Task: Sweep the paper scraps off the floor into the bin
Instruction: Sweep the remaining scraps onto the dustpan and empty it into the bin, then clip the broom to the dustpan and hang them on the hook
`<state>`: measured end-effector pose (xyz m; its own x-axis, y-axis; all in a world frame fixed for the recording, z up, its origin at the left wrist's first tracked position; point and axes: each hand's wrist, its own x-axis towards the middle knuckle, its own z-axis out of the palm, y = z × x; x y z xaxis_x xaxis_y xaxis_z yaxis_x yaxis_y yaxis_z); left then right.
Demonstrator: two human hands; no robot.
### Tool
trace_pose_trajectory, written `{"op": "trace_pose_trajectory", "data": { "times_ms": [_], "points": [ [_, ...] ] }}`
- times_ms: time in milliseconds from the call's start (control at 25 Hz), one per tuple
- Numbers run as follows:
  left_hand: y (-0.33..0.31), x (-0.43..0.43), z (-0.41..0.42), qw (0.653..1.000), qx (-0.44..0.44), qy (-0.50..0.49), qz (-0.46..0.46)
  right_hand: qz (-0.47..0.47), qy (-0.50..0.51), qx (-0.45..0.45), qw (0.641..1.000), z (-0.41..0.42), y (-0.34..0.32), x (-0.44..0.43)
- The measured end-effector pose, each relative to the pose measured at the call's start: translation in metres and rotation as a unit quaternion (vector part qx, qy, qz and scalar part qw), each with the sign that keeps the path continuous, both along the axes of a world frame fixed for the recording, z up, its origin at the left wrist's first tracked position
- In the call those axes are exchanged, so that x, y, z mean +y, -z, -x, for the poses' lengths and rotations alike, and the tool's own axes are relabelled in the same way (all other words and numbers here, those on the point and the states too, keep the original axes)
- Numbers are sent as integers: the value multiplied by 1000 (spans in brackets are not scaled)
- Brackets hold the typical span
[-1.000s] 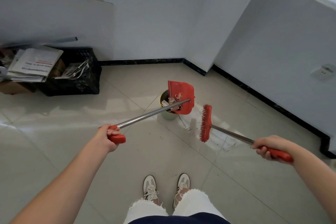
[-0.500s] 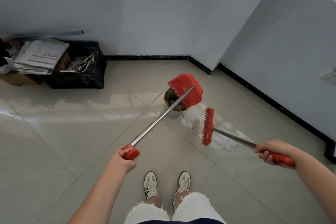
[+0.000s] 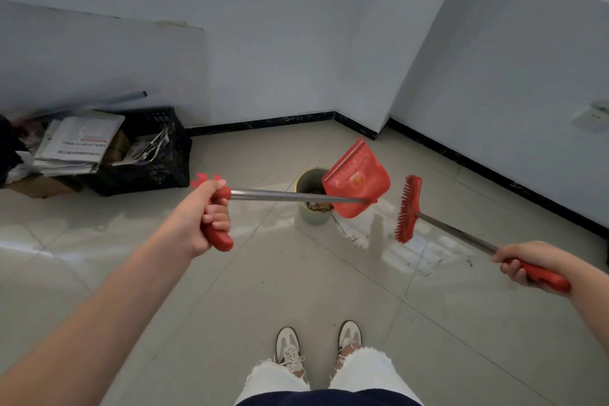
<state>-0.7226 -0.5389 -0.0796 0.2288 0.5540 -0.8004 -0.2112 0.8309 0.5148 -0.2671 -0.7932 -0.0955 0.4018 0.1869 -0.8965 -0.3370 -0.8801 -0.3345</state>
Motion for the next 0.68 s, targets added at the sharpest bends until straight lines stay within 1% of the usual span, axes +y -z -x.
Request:
{"op": "trace_pose_trajectory", "data": {
  "times_ms": [80,160,280,440,520,600,680],
  "points": [
    [-21,4,-34,993,47,92,-64,-7,24,-7,1000,-10,-1,-13],
    [-36,1,-73,972,86,176,-132,-13,47,-10,999,-23,0,-25],
    [-48,-6,-145,916,130,305,-225,-14,84,-8,996,-49,1,-43],
    [-45,-13,-256,831,176,421,-318,-24,107,-11,994,-100,2,-63],
    [-36,-21,-310,777,214,459,-374,-14,117,-15,993,-130,1,-74],
    [-26,-33,-361,694,254,508,-443,-10,122,-15,992,-162,1,-87],
    [-13,-46,-409,608,267,561,-495,0,120,-20,993,-194,5,-98]
  ]
}}
